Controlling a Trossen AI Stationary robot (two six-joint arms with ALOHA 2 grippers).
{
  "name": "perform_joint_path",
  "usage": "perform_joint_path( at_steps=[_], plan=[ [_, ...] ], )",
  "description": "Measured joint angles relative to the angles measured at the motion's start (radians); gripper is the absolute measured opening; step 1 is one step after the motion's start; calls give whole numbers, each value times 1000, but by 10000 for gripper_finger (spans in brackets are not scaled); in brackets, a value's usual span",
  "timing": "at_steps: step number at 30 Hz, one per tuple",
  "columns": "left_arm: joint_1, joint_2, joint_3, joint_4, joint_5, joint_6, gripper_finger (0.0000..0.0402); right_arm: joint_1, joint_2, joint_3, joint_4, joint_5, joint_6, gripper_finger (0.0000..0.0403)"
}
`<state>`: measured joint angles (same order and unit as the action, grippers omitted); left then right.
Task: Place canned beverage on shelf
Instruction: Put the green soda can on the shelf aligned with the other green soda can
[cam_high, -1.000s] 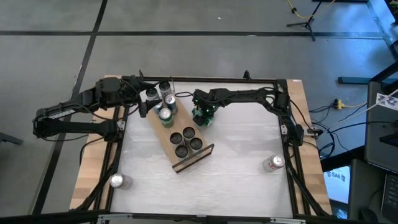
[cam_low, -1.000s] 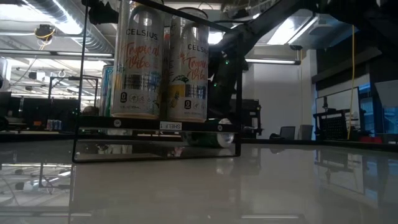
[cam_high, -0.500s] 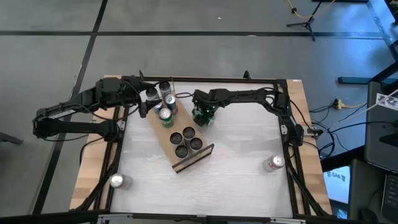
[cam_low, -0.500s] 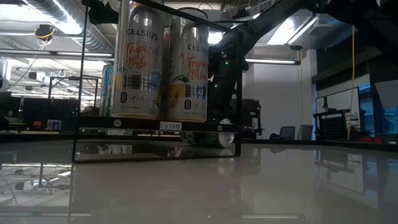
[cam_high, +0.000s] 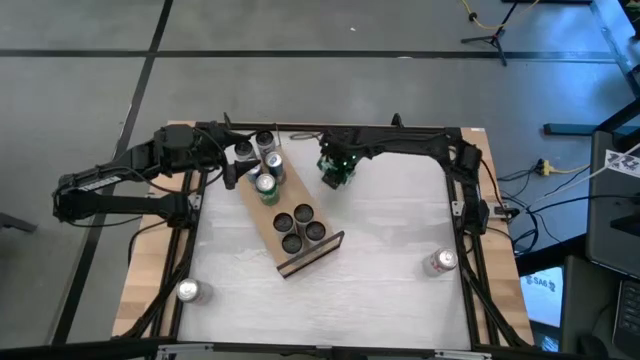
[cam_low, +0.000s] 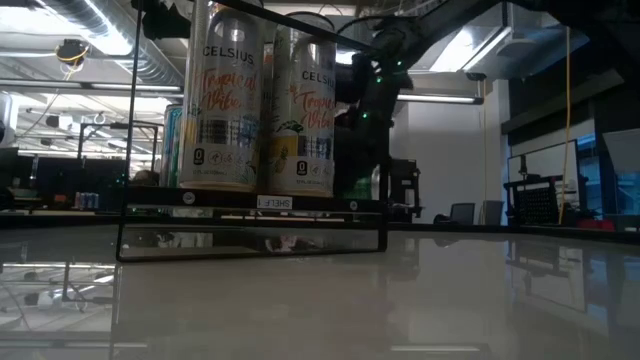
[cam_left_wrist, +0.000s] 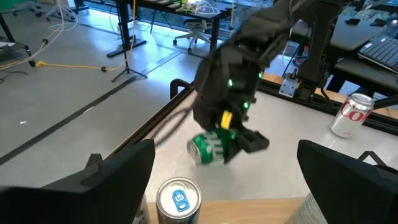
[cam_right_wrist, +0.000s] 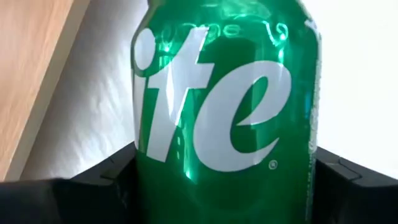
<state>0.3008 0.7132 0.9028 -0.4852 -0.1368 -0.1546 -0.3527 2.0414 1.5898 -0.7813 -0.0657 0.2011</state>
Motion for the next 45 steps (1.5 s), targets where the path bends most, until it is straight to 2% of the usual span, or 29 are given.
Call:
perform_joint_path(
  at_steps=[5,16,20,23,29,35,39,45],
  plan=[
    [0,0,0,-1,0,0,383,-38,-47,0,62,14,-27,290],
    [0,0,0,0,-1,4,383,-70,-57,-20,468,-11,-45,291],
    [0,0,0,-1,-10,5,383,-98,-57,-40,547,-73,-43,294],
    [0,0,0,-1,-11,5,383,-119,-57,-83,633,-158,-14,302],
    [0,0,0,-1,-12,5,383,-158,-60,-229,842,-220,95,299],
    [0,0,0,0,-24,5,383,-173,-79,-438,1311,-287,193,298],
    [0,0,0,0,-59,4,383,-172,-78,-588,1587,-285,216,302],
    [0,0,0,0,-84,4,383,-170,-79,-785,2003,-182,158,298]
  ],
)
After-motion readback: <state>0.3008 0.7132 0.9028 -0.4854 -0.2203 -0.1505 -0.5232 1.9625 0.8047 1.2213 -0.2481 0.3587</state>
